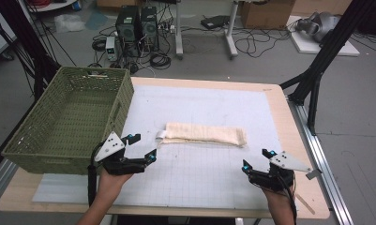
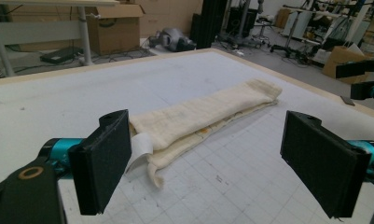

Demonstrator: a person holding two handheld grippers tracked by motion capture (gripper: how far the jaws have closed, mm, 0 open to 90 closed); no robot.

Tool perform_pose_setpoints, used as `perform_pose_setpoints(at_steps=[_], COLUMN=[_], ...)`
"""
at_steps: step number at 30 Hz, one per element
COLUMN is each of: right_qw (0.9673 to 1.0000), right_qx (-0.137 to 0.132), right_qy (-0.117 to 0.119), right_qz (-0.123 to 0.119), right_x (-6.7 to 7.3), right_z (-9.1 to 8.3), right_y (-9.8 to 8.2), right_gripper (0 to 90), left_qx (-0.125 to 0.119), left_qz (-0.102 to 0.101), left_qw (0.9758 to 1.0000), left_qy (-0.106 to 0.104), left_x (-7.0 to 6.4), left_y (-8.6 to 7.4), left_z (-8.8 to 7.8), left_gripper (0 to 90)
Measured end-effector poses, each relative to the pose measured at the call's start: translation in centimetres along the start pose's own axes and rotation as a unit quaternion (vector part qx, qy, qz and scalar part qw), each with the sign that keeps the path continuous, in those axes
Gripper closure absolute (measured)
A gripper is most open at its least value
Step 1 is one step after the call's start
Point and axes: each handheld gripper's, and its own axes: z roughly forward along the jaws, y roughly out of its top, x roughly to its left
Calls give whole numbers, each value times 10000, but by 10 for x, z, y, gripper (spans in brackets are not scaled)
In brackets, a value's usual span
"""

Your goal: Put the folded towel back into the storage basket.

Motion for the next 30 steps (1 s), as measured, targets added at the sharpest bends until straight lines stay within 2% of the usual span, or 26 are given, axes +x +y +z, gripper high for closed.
perform_pose_setpoints(at_steps=[8, 12, 23, 30], right_qw=[10000, 10000, 10000, 10000], right_qx=[-18, -22, -16, -19], right_qy=[0, 2, 50, 40], right_qz=[-20, -5, -20, -16], right_x=[0, 0, 1, 0], right_z=[0, 1, 3, 2], right_y=[0, 1, 1, 1], right_gripper=[167, 167, 167, 167], left_qx=[67, 155, 200, 333], left_qz=[-100, -47, 0, 18], left_qw=[9999, 9996, 9995, 9992], left_qy=[-116, -210, -237, -240], left_x=[5, 5, 10, 13], left_y=[12, 18, 46, 53], left_z=[1, 5, 26, 42], left_gripper=[167, 169, 169, 171])
